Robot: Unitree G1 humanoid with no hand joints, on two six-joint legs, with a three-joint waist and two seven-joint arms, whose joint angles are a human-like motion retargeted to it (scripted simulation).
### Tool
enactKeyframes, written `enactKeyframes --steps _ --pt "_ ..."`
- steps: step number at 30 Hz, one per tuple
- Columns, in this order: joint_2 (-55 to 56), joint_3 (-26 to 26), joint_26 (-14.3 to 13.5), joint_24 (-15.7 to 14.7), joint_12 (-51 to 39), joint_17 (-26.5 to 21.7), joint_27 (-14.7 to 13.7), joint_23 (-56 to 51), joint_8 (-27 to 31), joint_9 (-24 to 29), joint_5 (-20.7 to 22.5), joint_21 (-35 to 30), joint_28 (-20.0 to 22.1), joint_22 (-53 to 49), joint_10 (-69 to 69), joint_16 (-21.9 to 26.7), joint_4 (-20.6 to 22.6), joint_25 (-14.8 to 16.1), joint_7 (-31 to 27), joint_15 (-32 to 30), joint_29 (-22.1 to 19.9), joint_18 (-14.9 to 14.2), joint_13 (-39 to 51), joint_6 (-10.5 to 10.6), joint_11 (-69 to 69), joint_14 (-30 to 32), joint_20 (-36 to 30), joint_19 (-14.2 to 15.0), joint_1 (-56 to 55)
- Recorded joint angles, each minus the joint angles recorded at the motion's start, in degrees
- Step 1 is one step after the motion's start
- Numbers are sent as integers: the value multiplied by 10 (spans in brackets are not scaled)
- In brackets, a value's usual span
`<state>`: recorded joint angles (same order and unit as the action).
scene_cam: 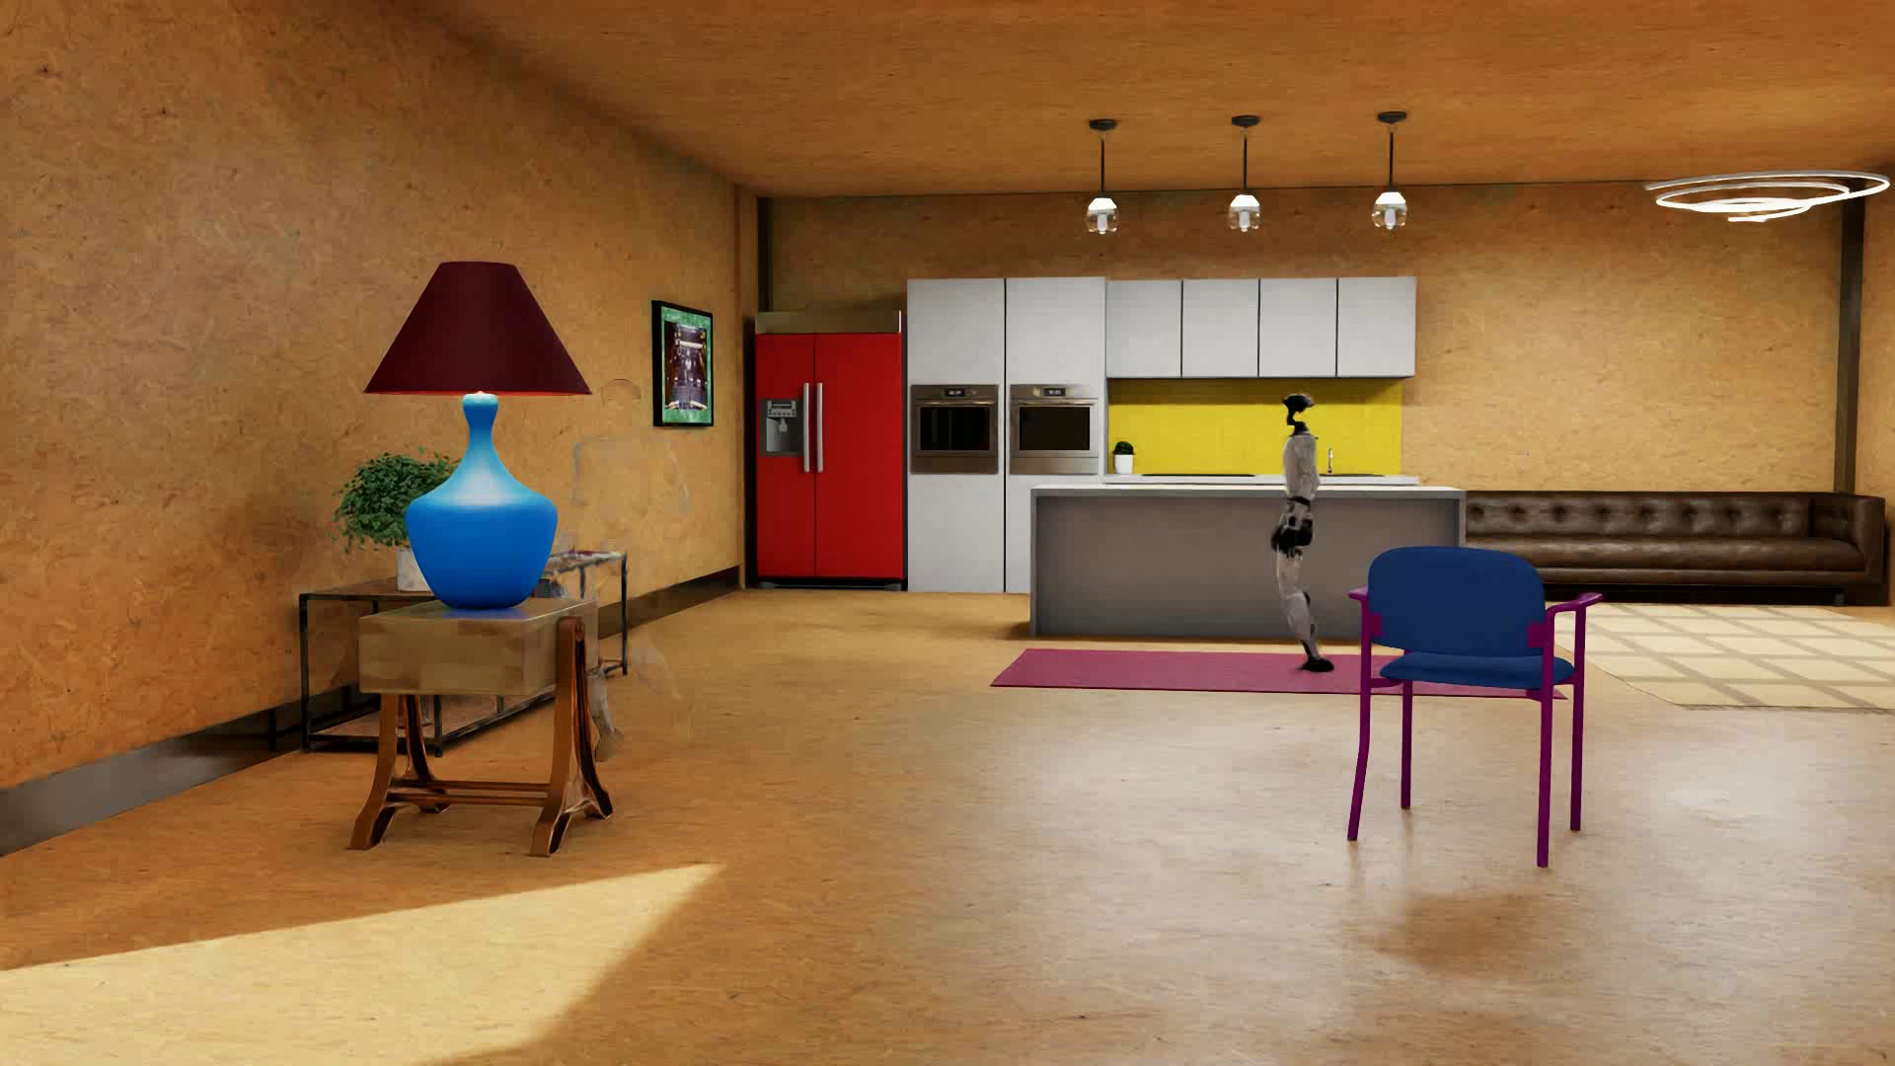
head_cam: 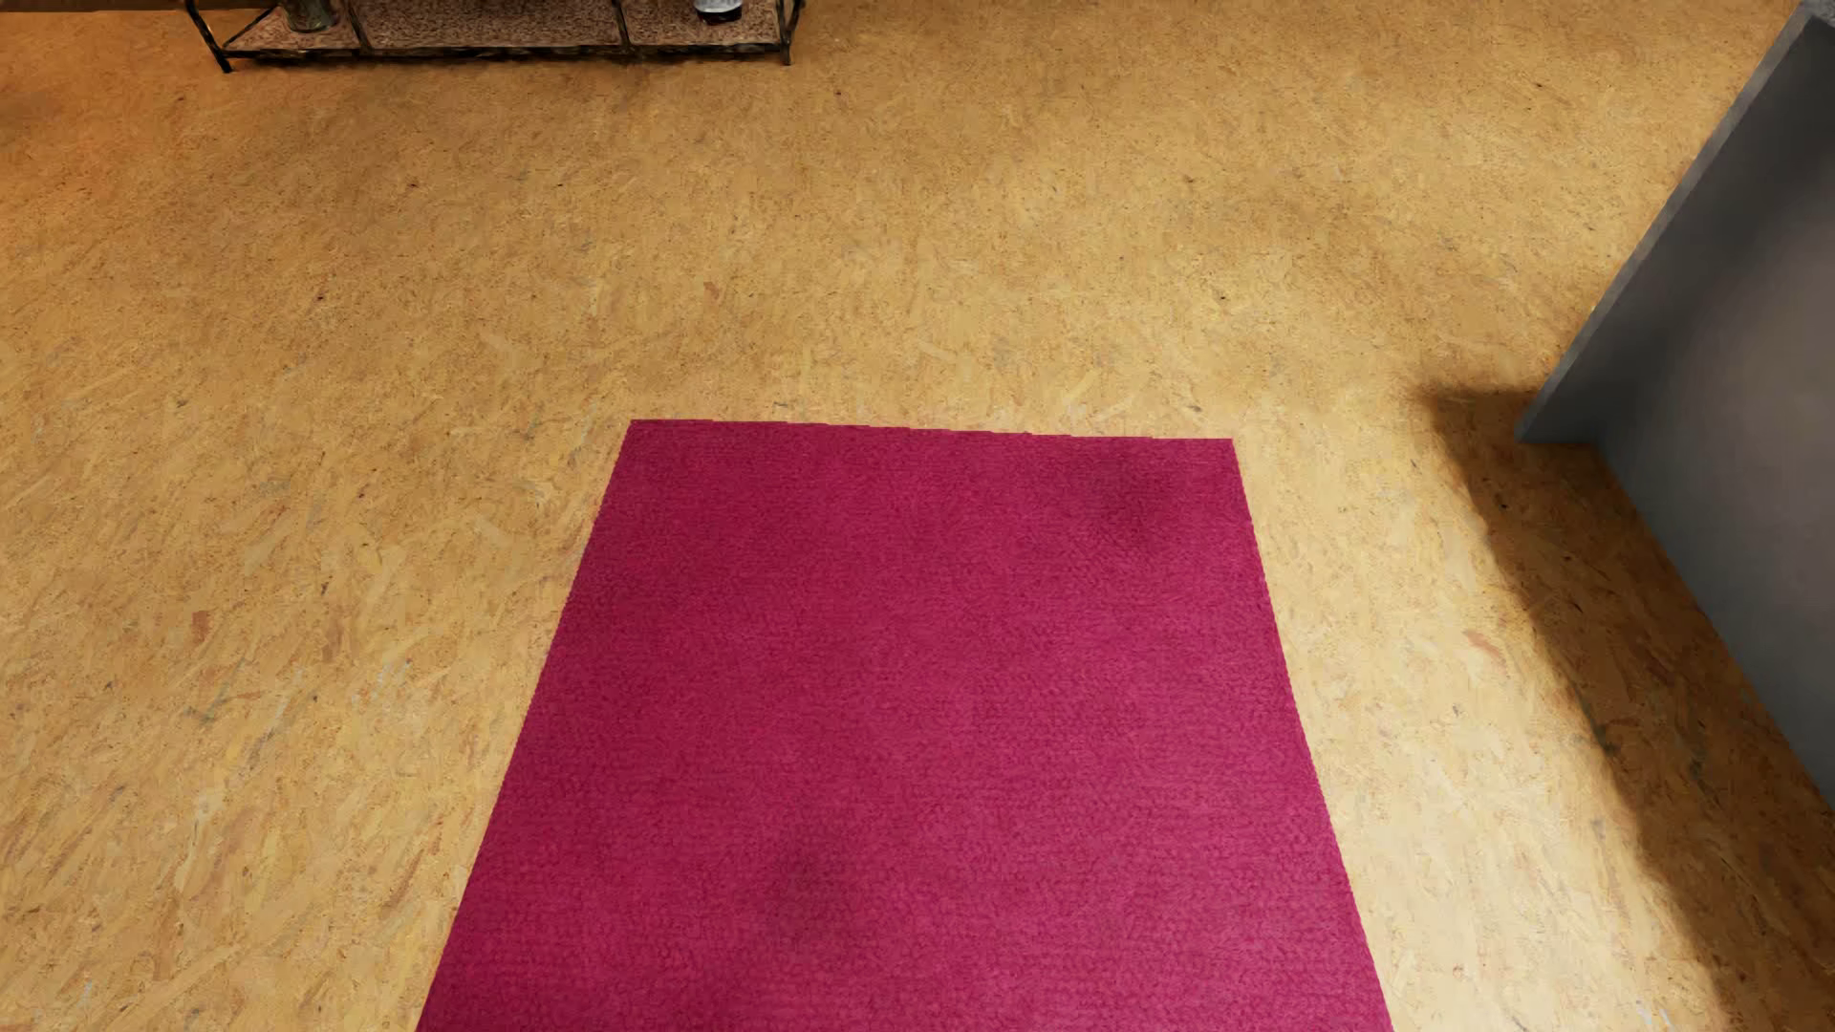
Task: Walk to the endtable
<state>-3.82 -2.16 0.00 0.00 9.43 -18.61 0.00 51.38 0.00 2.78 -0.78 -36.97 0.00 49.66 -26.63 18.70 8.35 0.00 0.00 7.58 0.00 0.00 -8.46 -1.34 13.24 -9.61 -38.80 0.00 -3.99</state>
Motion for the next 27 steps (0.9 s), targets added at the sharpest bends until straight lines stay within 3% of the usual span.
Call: enactKeyframes --steps 1,2,3,5,7,9,14,16,18,19,21,22,24,25,27 --pt "15 15 0 0 -5 -1 0 7 0 -2 -2 38 0 1 -8 -1 6 0 0 14 0 0 -4 -1 13 9 -3 0 -14" --pt "-7 -18 0 0 7 1 0 5 0 -10 -3 55 0 -5 -15 1 14 0 0 43 0 0 -22 -8 -37 5 -1 0 -9" --pt "23 3 0 0 0 -3 0 3 0 -1 1 42 0 -10 -21 3 10 0 0 115 0 0 -19 -2 152 12 -3 0 -12" --pt "89 -7 0 0 0 -4 0 -2 0 13 -7 43 0 -35 -21 7 19 0 0 124 0 0 -32 -7 261 -24 10 0 8" --pt "154 -21 0 0 -22 8 0 12 0 43 -16 48 0 -41 -25 22 18 0 0 102 0 0 -38 -15 394 -48 -20 0 50" --pt "222 -79 0 0 -40 4 0 10 0 32 -18 46 0 -34 -8 15 3 0 0 96 0 0 -59 0 395 -81 -10 0 67" --pt "334 -128 0 0 -77 0 0 52 0 42 -31 51 0 -67 38 20 -13 0 0 -20 0 0 -84 3 239 -196 18 0 192" --pt "358 -149 0 0 -87 0 0 62 0 47 -35 57 0 -61 37 22 -21 0 0 -15 0 0 -87 3 224 -203 18 0 227" --pt "379 -177 0 0 -81 -7 0 62 0 45 -33 48 0 -42 23 20 -41 0 0 -18 0 0 -90 12 301 -166 -3 0 249" --pt "382 -184 0 0 -71 -8 0 73 0 43 -22 33 0 -20 -3 10 -60 0 0 -3 0 0 -83 27 338 -114 -3 0 246" --pt "339 -172 0 0 -23 -5 0 72 0 34 -7 54 0 -16 -135 4 -74 0 0 46 0 0 -79 26 376 57 1 0 212" --pt "307 -140 0 0 -16 -2 0 70 0 41 10 66 0 -11 -238 8 -76 0 0 66 0 0 -72 26 372 129 -24 0 167" --pt "231 -101 0 0 4 2 0 36 0 45 22 69 0 -1 -463 15 -74 0 0 102 0 0 -56 16 346 127 -43 0 34" --pt "185 -54 0 0 18 4 0 11 0 52 22 80 0 4 -503 10 -58 0 0 103 0 0 -47 4 315 125 -14 0 -25" --pt "77 18 0 0 48 0 0 -31 0 54 14 91 0 2 -413 17 -39 0 0 111 0 0 -34 -16 240 163 3 0 -121"
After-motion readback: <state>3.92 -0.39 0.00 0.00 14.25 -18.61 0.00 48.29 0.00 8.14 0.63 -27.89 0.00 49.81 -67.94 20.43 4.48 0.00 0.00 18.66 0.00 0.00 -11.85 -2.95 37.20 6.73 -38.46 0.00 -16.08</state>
